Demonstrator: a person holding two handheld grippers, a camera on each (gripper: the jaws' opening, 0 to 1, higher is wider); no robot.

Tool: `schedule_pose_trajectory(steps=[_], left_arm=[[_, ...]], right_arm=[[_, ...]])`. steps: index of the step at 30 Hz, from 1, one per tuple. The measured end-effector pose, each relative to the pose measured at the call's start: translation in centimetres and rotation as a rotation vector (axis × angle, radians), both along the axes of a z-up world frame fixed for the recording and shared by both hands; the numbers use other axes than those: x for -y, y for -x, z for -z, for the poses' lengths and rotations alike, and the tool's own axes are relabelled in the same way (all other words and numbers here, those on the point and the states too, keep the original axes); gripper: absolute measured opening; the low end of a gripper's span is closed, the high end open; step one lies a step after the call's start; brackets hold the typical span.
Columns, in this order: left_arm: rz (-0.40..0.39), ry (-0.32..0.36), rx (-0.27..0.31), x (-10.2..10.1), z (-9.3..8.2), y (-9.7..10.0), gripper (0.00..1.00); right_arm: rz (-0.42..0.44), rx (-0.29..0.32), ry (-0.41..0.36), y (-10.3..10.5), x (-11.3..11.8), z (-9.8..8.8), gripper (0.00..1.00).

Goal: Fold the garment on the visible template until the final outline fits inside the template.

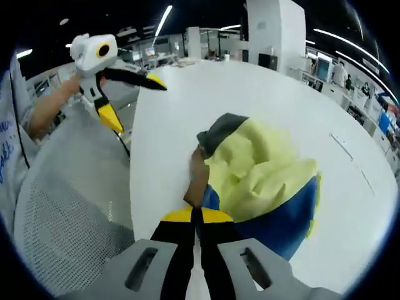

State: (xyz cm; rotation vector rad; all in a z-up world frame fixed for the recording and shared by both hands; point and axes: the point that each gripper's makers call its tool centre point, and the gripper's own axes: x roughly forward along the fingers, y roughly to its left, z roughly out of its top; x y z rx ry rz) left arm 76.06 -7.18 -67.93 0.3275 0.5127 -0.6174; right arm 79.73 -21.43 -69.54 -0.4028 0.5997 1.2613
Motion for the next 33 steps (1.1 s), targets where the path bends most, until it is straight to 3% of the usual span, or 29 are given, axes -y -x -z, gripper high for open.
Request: schedule_pose_trajectory(steps=[2, 5, 8, 13, 17, 20, 24, 25, 27, 29, 33], left_arm=[[0.036, -0.034, 0.011, 0.6, 0.5, -0.8, 0.64], [0.095, -0.075, -0.036, 2.0, 1.8, -1.1, 0.63], [0.122, -0.076, 0.045, 3.5, 1.3, -2.7, 0.56], [0.123, -0.138, 0.097, 3.8, 1.3, -4.9, 0.52], [0.122, -0.188, 0.164, 3.2, 0.6, -6.4, 0.5], [0.13, -0.254, 0.212, 2.5, 0.1, -7.5, 0.43], [0.143, -0.267, 0.264, 2.4, -0.6, -8.7, 0.29], [0.15, -0.262, 0.253, 2.4, -0.5, -8.9, 0.26], [0.112, -0.274, 0.176, 1.7, 0.6, -9.3, 0.23], [0.117, -0.276, 0.186, 1.7, 0.9, -9.9, 0.26], [0.179, -0.317, 0.159, 2.2, 1.9, -9.6, 0.15]], right_arm=[[0.043, 0.008, -0.057, -0.9, 0.0, -2.1, 0.02], [0.095, 0.025, -0.133, -2.1, -0.1, -4.6, 0.02], [0.128, 0.055, -0.165, -3.5, 0.2, -6.3, 0.02], [0.17, 0.079, -0.223, -5.2, 0.2, -8.9, 0.02], [0.169, 0.103, -0.233, -5.6, 0.1, -10.0, 0.02], [0.167, 0.107, -0.241, -5.7, 0.1, -10.5, 0.02], [0.166, 0.11, -0.243, -5.6, 0.2, -10.7, 0.02], [0.166, 0.111, -0.245, -5.6, 0.2, -10.7, 0.02], [0.171, 0.114, -0.247, -5.6, 0.3, -10.6, 0.02], [0.177, 0.103, -0.254, -5.6, 0.4, -10.5, 0.02], [0.181, 0.096, -0.249, -5.5, 0.5, -10.2, 0.02]])
